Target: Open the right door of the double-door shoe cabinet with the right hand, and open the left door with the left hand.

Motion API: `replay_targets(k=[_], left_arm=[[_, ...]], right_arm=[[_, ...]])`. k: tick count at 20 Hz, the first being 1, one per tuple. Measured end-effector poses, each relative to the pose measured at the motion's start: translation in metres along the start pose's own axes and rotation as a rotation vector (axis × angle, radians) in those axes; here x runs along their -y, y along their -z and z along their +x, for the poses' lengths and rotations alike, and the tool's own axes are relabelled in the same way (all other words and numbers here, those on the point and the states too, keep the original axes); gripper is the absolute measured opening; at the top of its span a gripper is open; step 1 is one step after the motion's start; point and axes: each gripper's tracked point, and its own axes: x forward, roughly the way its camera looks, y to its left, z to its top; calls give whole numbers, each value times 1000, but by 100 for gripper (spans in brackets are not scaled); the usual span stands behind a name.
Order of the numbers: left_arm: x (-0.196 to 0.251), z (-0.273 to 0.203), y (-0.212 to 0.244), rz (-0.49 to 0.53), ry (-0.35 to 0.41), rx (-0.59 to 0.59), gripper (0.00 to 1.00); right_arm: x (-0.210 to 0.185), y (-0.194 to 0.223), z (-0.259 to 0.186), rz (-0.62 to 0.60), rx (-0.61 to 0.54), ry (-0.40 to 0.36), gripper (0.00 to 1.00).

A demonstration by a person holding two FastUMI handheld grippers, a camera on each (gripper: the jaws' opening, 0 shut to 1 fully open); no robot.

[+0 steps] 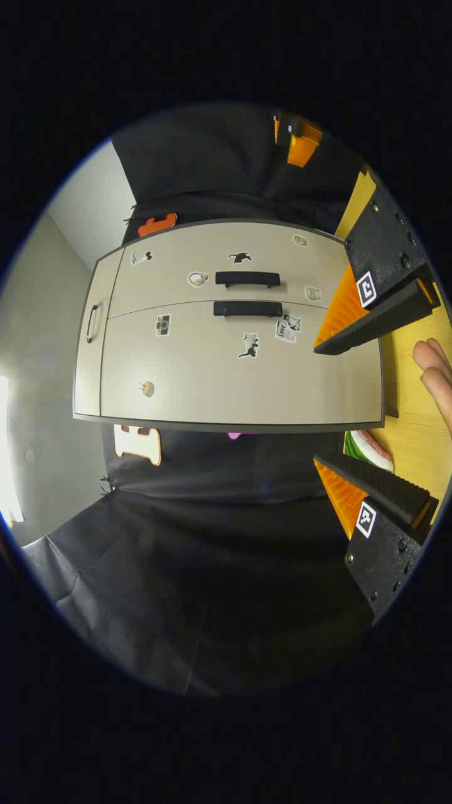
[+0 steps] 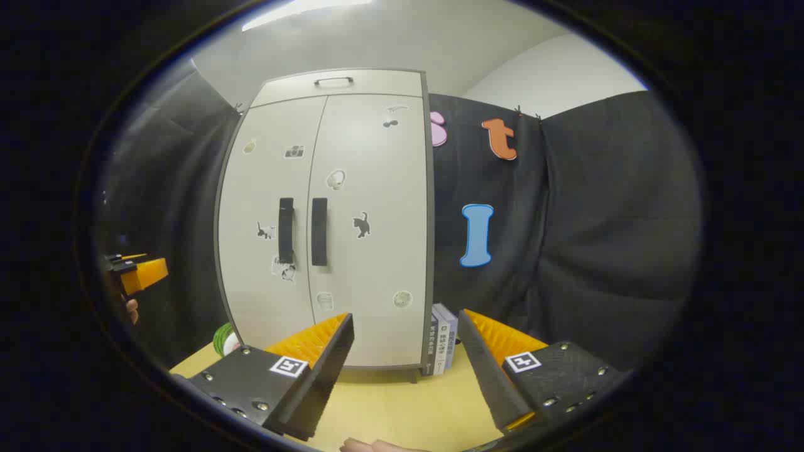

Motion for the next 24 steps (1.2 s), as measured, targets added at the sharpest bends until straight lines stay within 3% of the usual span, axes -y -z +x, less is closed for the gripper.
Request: replay_targets(k=[20, 24], left_arm=[[11, 4, 5, 3, 31, 1, 96], [8, 8, 9, 6, 27, 1, 96]], right_arm=[[-9, 11, 15, -10, -26, -21, 99], [-23, 11, 29, 8, -31, -57, 99]])
